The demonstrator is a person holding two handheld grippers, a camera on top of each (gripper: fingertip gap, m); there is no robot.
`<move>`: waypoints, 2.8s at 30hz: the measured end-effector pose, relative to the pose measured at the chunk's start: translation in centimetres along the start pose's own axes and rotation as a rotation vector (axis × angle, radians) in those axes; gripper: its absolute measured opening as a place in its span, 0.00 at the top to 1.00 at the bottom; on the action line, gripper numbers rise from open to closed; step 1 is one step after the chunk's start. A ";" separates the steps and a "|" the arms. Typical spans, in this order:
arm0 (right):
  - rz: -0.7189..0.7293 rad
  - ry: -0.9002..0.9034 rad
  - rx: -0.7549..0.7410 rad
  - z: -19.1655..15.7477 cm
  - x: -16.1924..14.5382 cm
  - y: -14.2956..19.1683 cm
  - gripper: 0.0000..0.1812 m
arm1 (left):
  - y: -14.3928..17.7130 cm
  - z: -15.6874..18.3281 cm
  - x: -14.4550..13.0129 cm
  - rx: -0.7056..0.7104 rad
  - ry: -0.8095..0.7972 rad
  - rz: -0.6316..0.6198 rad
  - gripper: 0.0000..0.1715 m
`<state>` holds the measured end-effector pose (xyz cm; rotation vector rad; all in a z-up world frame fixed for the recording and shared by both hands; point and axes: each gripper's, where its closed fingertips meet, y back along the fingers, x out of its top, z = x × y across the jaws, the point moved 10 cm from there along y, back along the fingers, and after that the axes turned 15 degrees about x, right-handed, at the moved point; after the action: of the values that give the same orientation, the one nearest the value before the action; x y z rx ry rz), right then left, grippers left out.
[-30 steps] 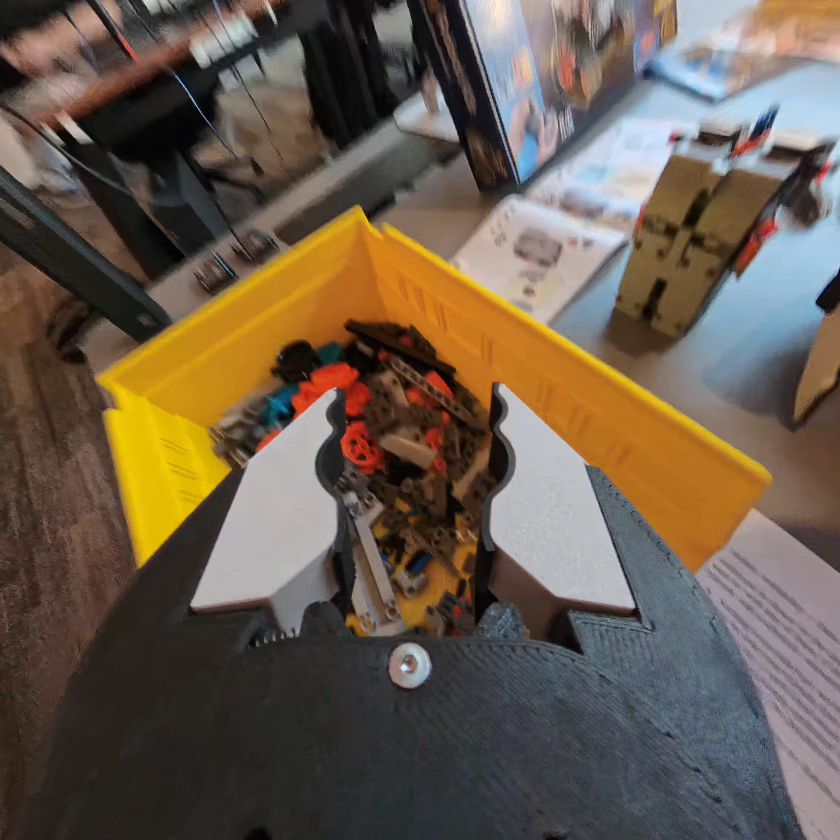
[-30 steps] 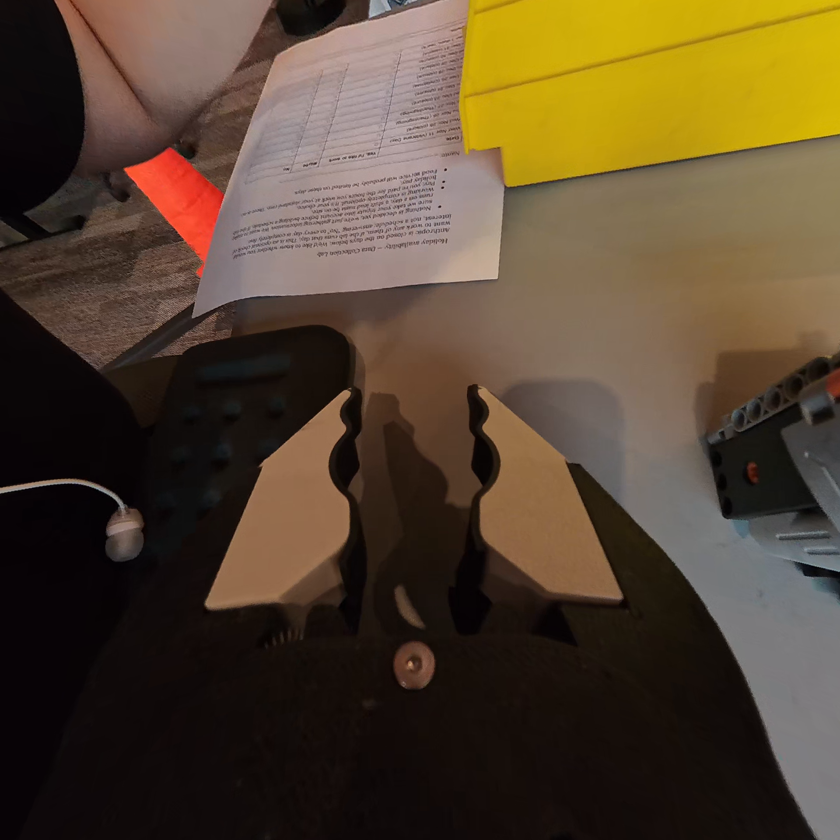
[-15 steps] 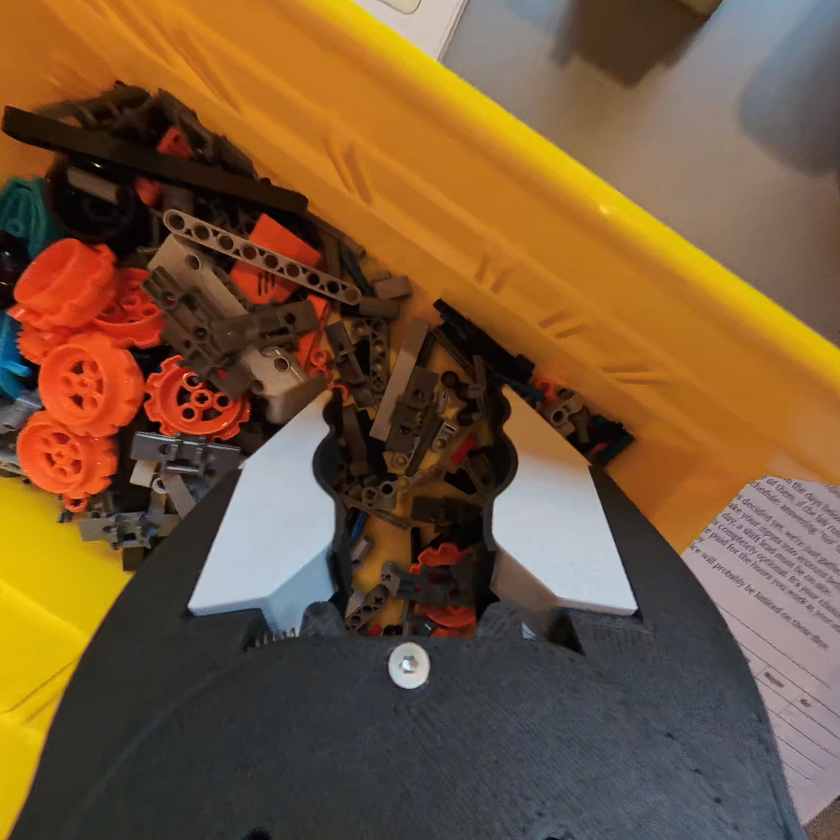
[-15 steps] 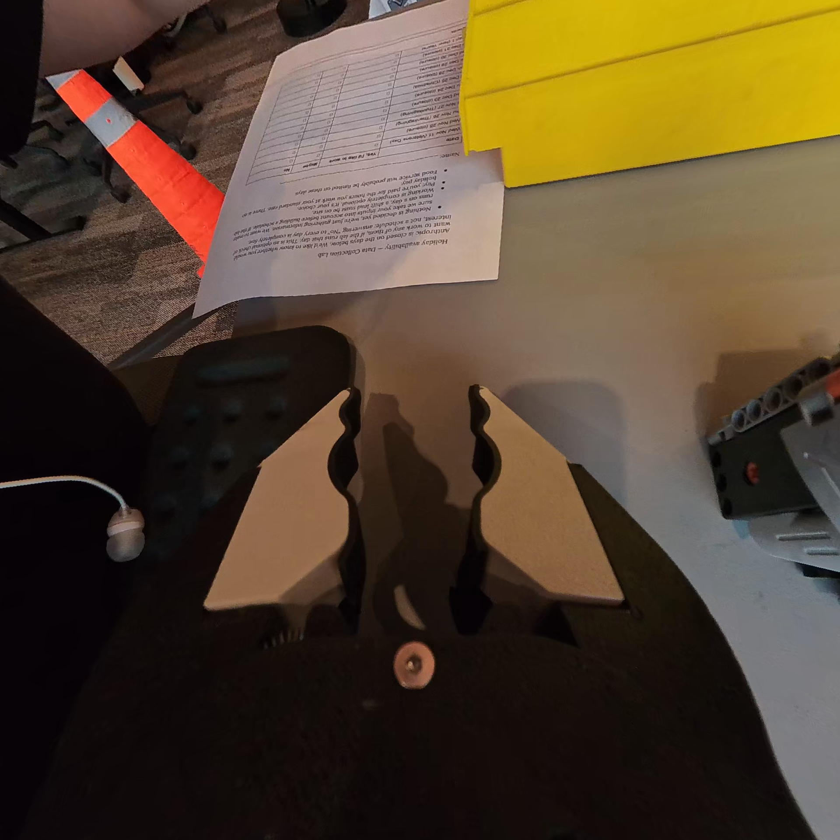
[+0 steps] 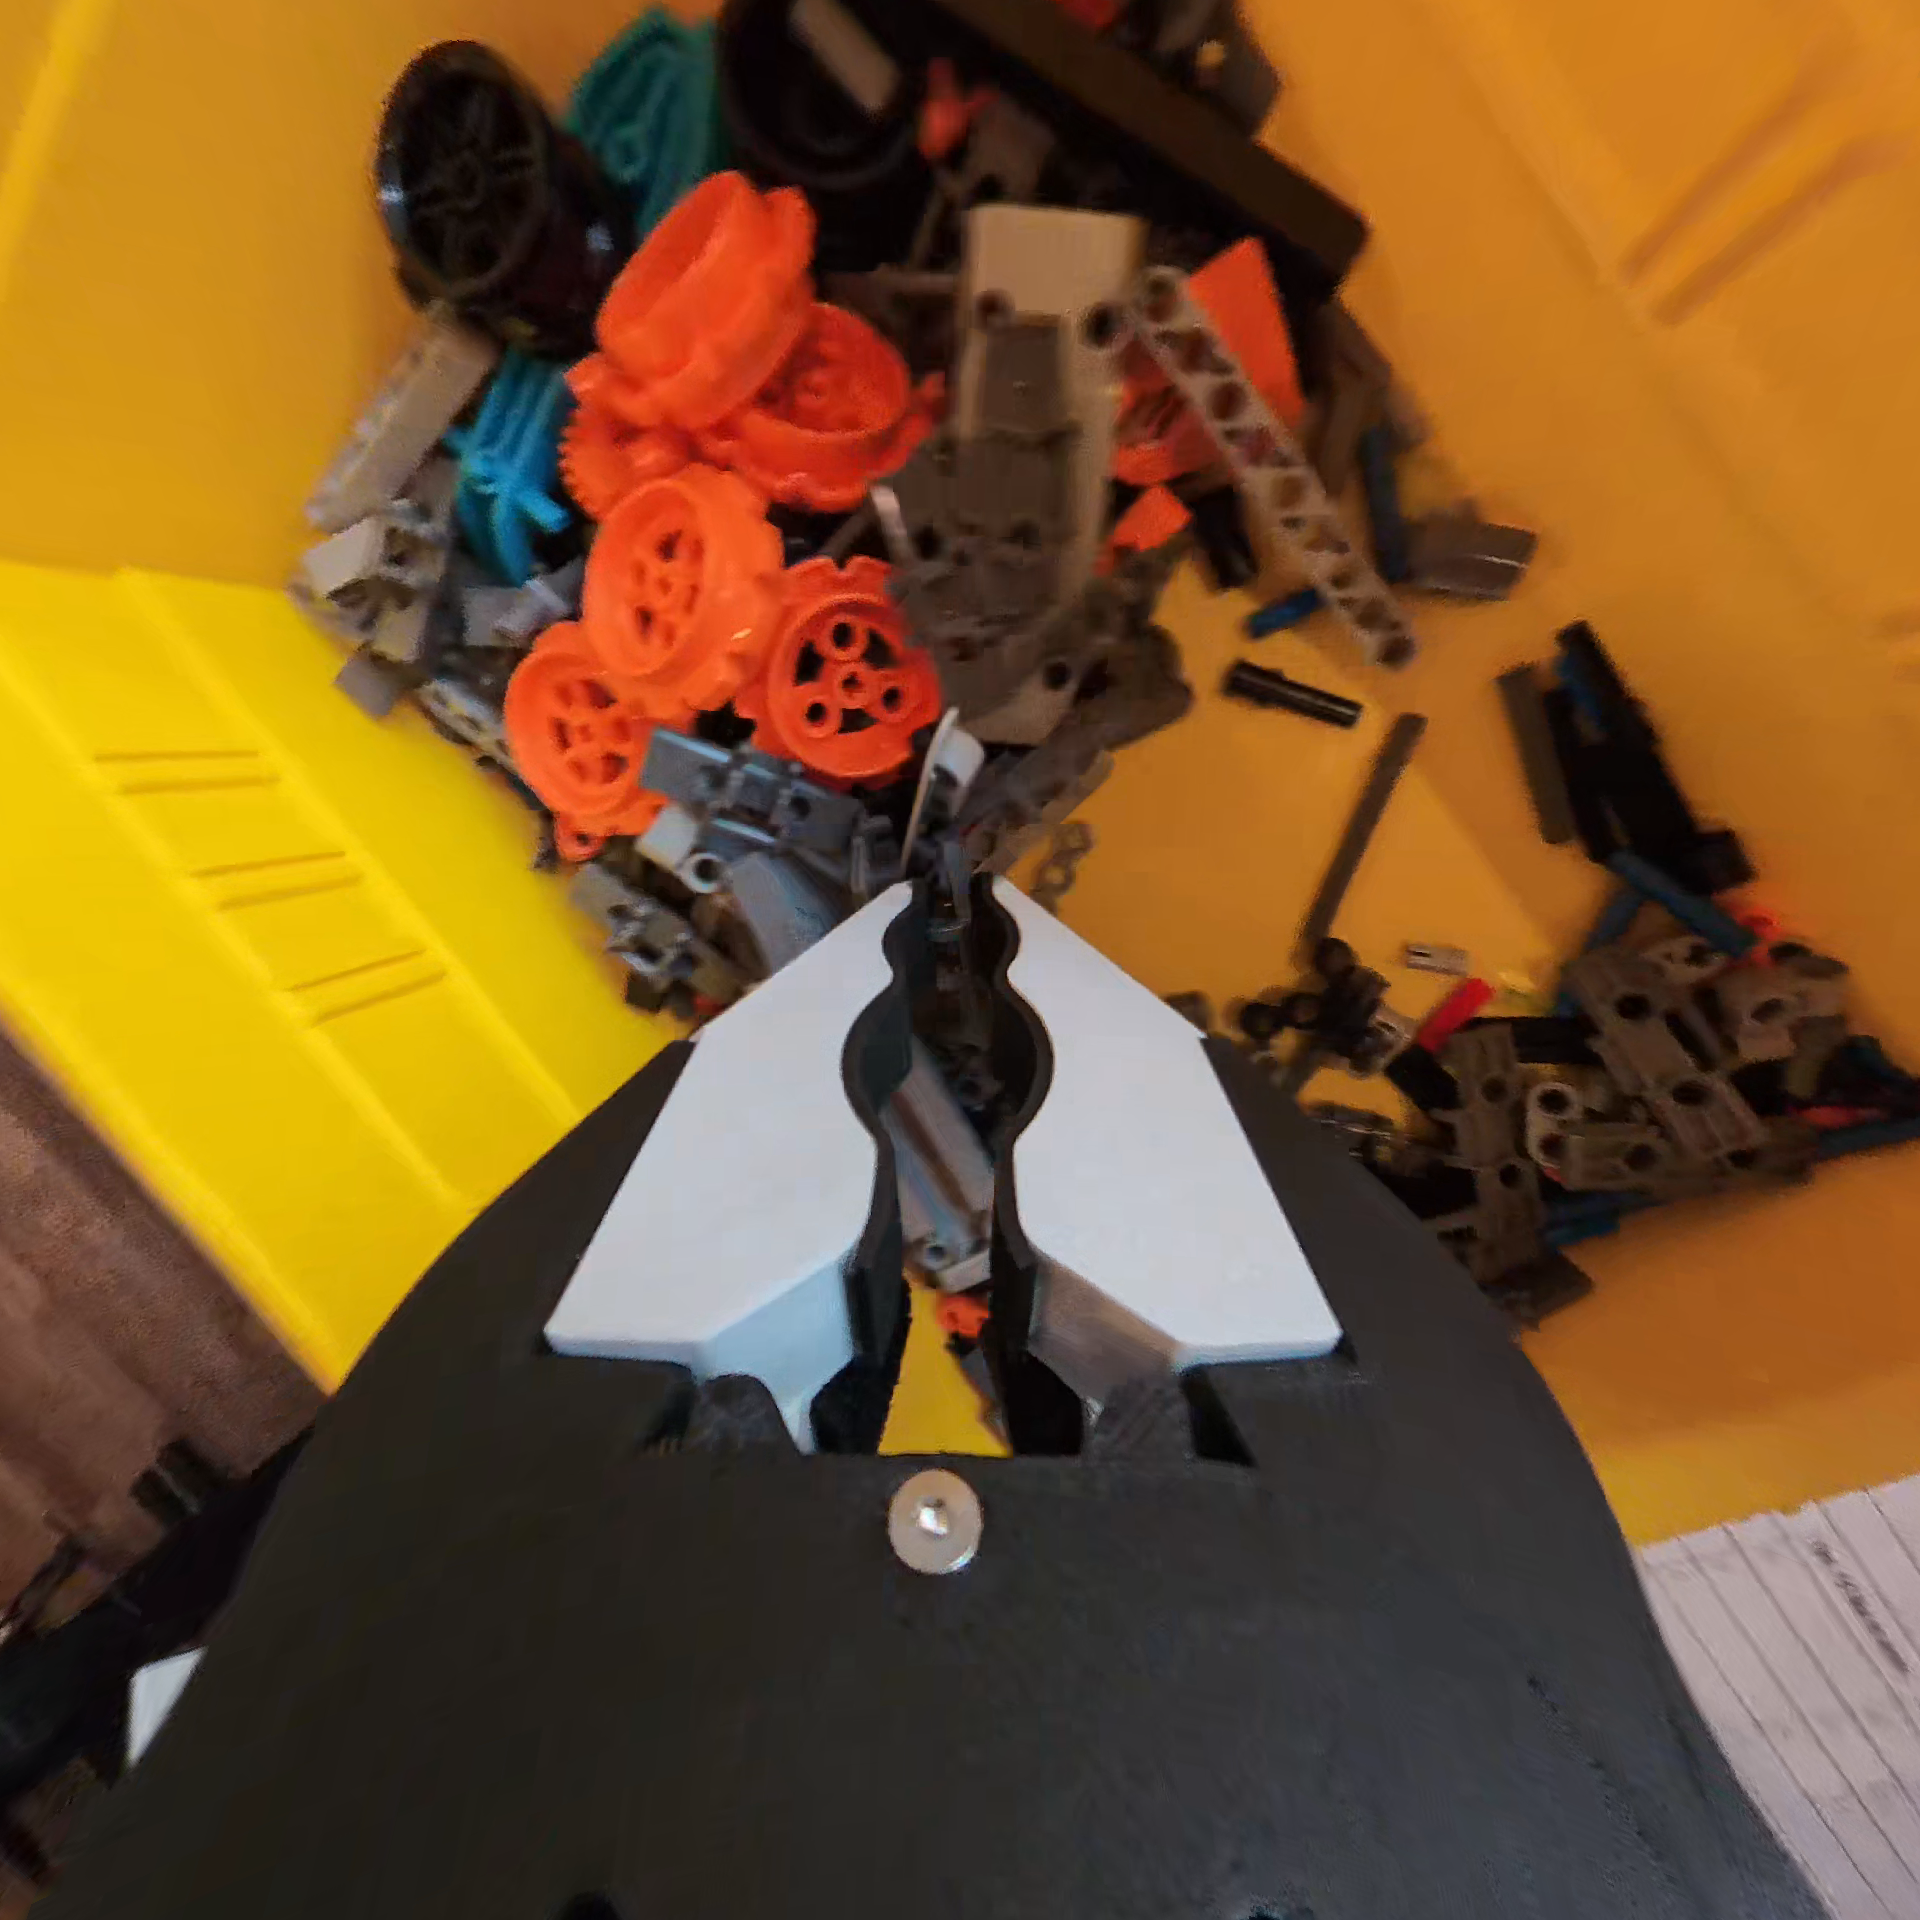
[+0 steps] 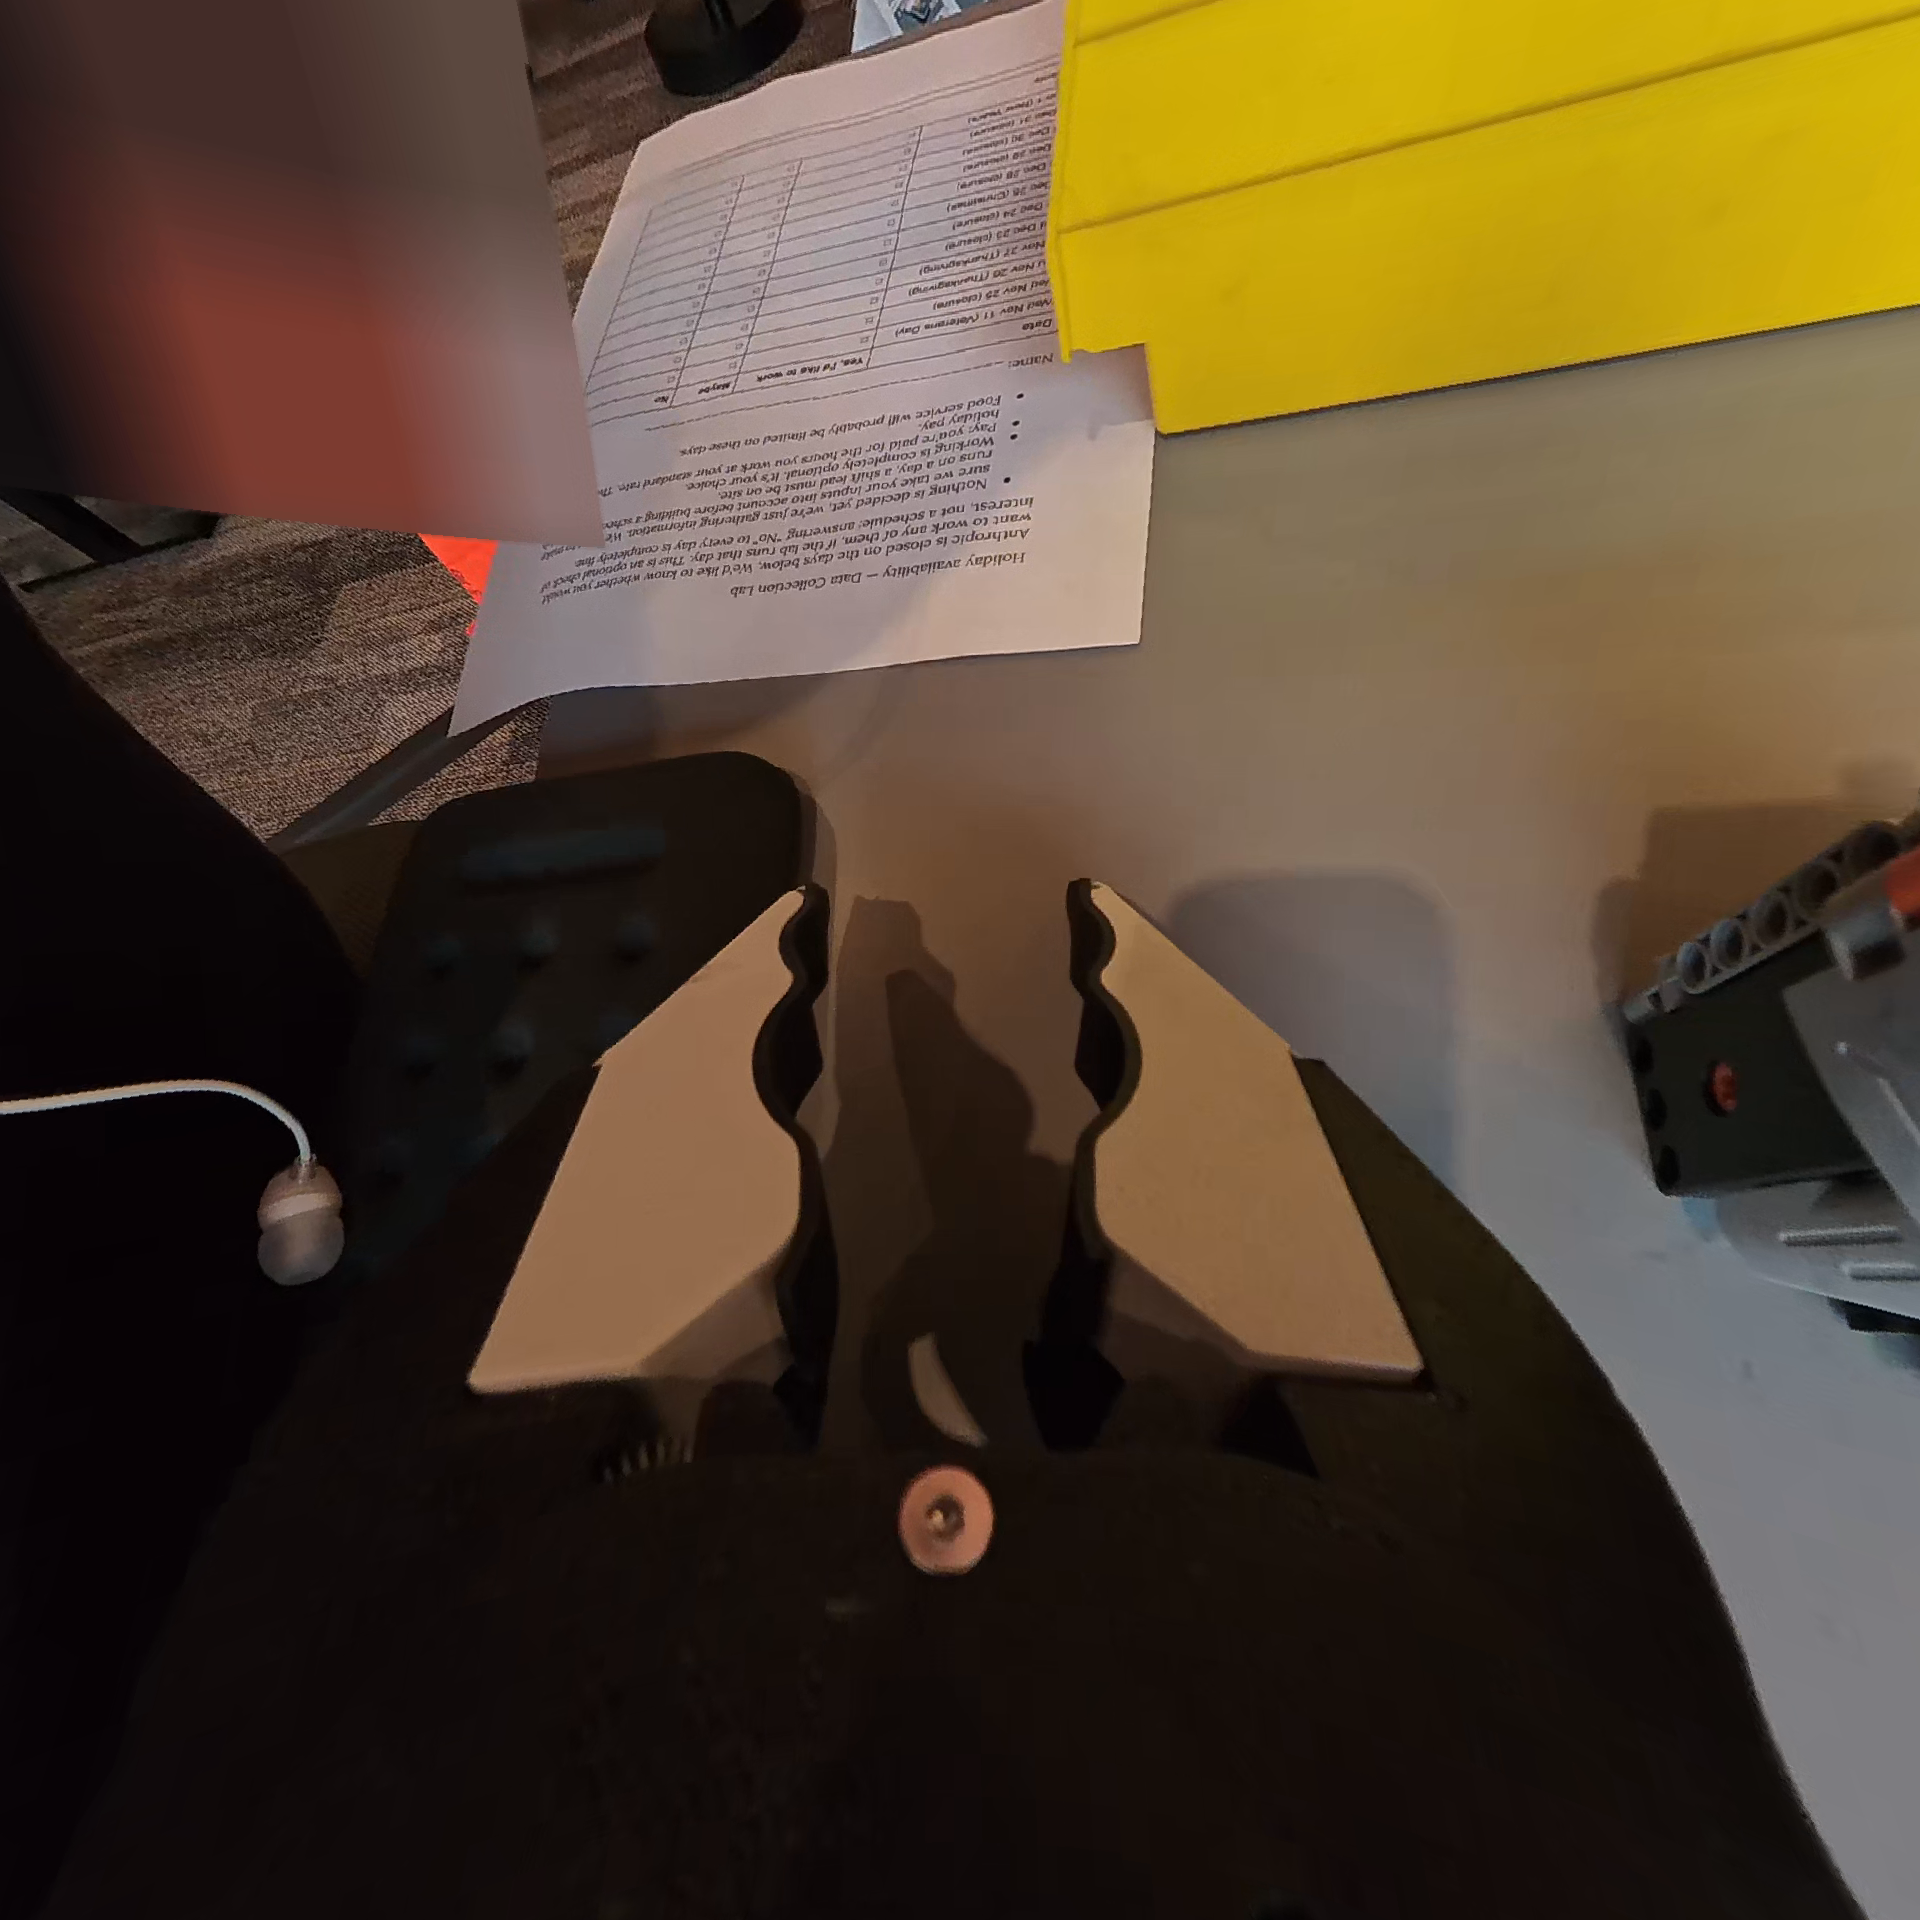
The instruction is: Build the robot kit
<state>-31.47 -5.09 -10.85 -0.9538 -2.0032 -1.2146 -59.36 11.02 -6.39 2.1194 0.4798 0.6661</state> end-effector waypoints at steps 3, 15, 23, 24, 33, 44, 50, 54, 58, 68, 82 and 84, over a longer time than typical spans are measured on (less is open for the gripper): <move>-0.003 0.005 0.001 -0.1 0.0 0.0 0.75 | 0.1 -1.8 0.0 0.145 0.017 0.013 0.96; 0.004 -0.005 0.011 0.0 0.0 0.0 0.75 | 4.7 6.1 0.2 -0.480 -0.145 0.072 0.90; -0.002 0.004 0.006 -0.1 0.0 -0.1 0.74 | 3.0 6.0 -0.3 -0.454 -0.151 -0.029 0.96; -0.002 0.004 0.006 -0.1 0.0 -0.1 0.74 | 2.8 5.7 -0.5 -0.412 -0.155 -0.043 1.00; 0.002 -0.003 0.009 0.0 0.1 -0.2 0.75 | 3.7 6.2 0.3 -0.480 -0.260 0.160 0.93; 0.001 0.000 0.012 0.0 0.1 -0.3 0.74 | 2.6 7.2 0.3 -0.486 -0.381 0.162 0.89; 0.004 -0.003 0.015 0.0 0.1 -0.4 0.74 | 2.5 7.4 0.2 -0.498 -0.386 0.160 0.96; -0.003 0.007 0.009 0.0 0.1 -0.5 0.74 | 2.5 6.4 -0.3 -0.497 -0.305 0.148 0.96; -0.015 0.022 0.001 -0.3 0.1 -0.7 0.74 | 3.9 5.3 -0.8 -0.463 -0.190 0.175 0.97; 0.414 0.322 -0.704 -5.8 -1.0 15.0 0.80 | 17.7 5.2 -1.4 -0.111 0.085 0.392 0.97; 0.617 0.101 -1.033 -9.8 -14.1 27.6 0.80 | 16.2 28.0 19.6 -0.423 0.111 0.458 0.97; 0.668 0.083 -1.002 -9.8 -14.2 27.7 0.80 | 14.6 29.8 23.1 -0.400 0.051 0.418 0.97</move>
<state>0.39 -8.91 -4.91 -1.7879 -0.7650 -1.7744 -21.57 -2.85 -2.91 1.8308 -0.0789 0.9646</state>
